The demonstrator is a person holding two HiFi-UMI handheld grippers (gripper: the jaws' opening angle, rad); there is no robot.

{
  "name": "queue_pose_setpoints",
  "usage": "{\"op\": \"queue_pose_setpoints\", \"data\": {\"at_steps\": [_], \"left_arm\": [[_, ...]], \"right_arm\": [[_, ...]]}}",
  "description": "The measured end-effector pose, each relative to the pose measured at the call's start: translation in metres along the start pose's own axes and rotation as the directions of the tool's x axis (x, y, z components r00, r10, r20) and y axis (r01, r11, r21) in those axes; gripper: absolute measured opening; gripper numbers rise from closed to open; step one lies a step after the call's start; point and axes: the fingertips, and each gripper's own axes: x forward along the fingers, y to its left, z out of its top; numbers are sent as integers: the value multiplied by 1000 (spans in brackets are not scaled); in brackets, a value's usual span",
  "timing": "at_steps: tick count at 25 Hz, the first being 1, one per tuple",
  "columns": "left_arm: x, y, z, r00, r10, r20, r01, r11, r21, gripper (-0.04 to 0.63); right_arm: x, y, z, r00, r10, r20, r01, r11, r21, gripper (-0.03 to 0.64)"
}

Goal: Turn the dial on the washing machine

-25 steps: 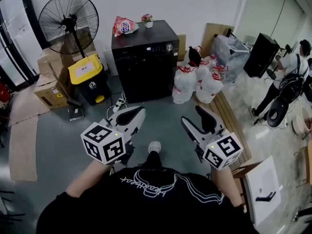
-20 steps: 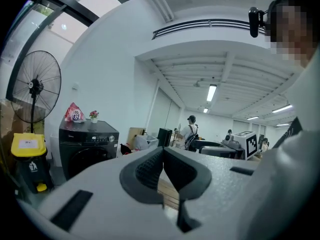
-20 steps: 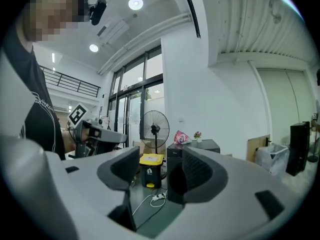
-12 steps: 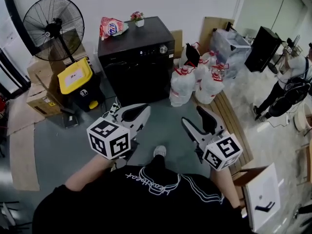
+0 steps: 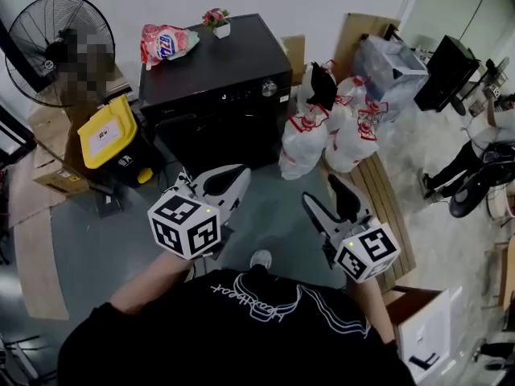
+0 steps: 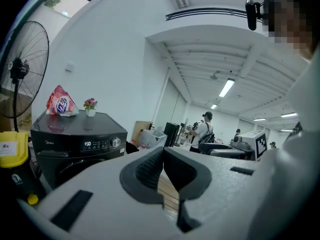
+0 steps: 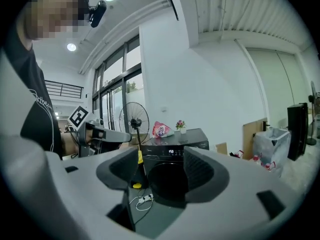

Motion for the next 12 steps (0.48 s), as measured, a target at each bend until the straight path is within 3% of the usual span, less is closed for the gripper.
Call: {"op": "queue_pose_setpoints", "data": {"at_steps": [12], "left_arm": [[53, 101, -9, 999, 30, -24, -32, 998, -59, 6]], "right_arm": [[80, -58, -36, 992, -54, -114, 54, 999, 1, 272]]}}
